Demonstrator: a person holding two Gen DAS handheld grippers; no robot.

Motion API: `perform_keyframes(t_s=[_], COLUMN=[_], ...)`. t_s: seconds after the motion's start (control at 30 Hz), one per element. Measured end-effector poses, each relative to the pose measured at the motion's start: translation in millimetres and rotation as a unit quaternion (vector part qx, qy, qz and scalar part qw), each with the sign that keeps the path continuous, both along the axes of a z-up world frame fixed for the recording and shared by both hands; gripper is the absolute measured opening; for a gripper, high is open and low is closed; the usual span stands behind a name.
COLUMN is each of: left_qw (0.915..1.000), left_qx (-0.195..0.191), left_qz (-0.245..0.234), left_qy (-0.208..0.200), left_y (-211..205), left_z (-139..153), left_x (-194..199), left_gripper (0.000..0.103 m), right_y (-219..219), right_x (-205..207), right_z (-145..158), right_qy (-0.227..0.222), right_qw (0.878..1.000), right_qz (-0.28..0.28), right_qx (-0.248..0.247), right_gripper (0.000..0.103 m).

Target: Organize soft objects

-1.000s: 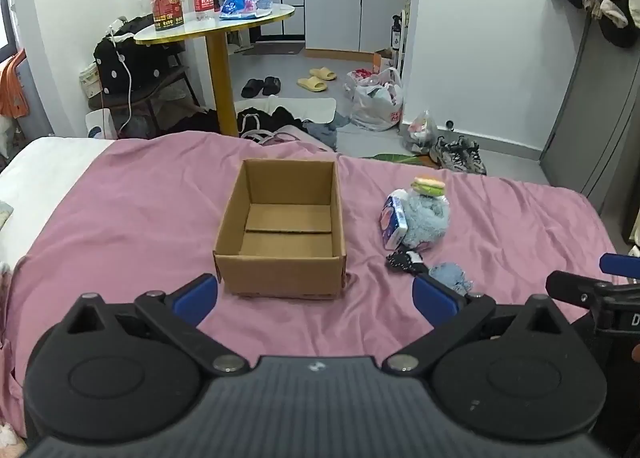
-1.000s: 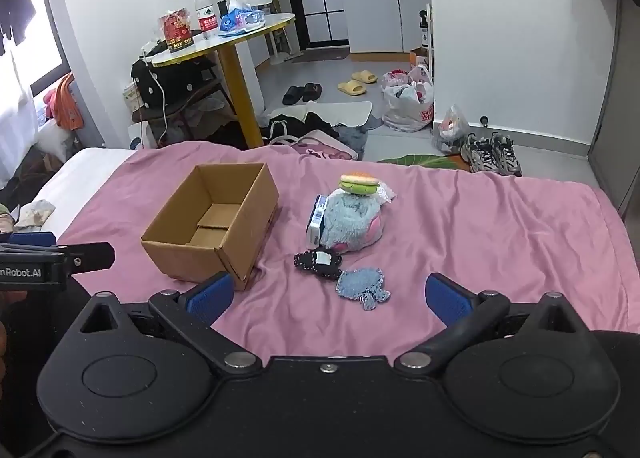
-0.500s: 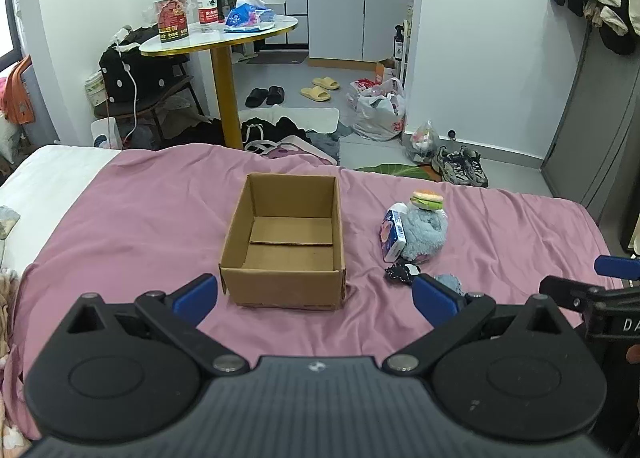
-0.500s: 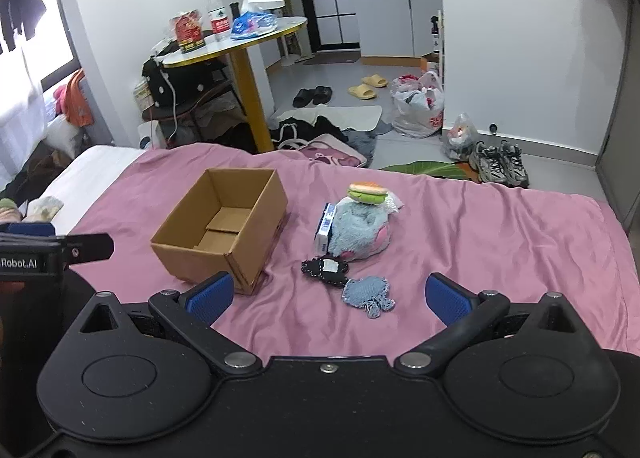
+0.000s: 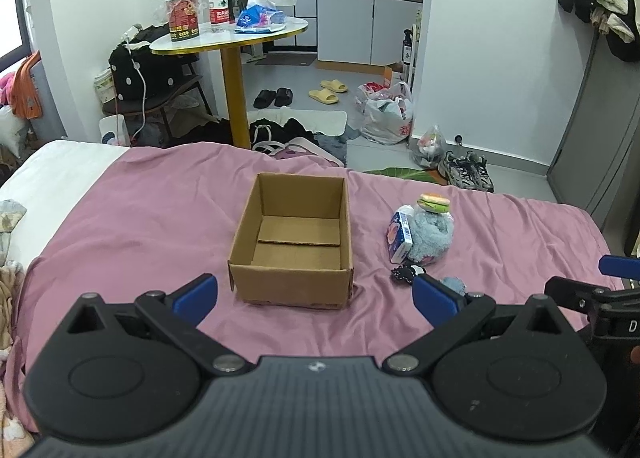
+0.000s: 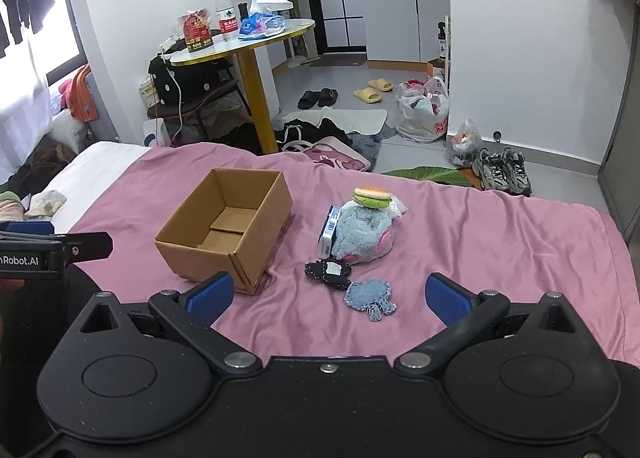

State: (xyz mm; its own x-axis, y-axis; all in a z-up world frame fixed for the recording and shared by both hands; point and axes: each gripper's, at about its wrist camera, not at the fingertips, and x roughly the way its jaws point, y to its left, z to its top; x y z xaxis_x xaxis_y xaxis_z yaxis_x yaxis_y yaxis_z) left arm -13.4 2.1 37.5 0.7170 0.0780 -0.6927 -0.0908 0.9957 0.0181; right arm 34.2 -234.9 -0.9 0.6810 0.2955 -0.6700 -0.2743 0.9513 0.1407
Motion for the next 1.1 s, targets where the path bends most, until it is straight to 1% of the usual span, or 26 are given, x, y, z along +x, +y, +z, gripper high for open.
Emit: perform_keyframes(t_s=[0.1,0.43,1.1], left_qw=[1.0000,1.0000,0.9999], left_qx=[-0.002,0.002,0.005], left_qz=[0.000,0.002,0.012], left_qy=[0.000,-0.003,-0.006], left_y=[1.1,0.6,-1.3], left_z=[0.6,0.9,-0.1], left_x=[-0.5,0.1,-1.5], left_gripper=[0.103,0.103,0.103], right_y=[-0.5,0.1,-0.4], right_x=[-0.2,-0.7,-4.3], right_z=[0.6,2.2,0.8], right_qy=[0.003,0.002,-0.003], right_qw=[1.000,1.000,1.000], right_qz=[0.003,-0.005,-0.005], right_qx=[0.008,-0.004,-0.004], right_gripper=[0.103,0.103,0.103])
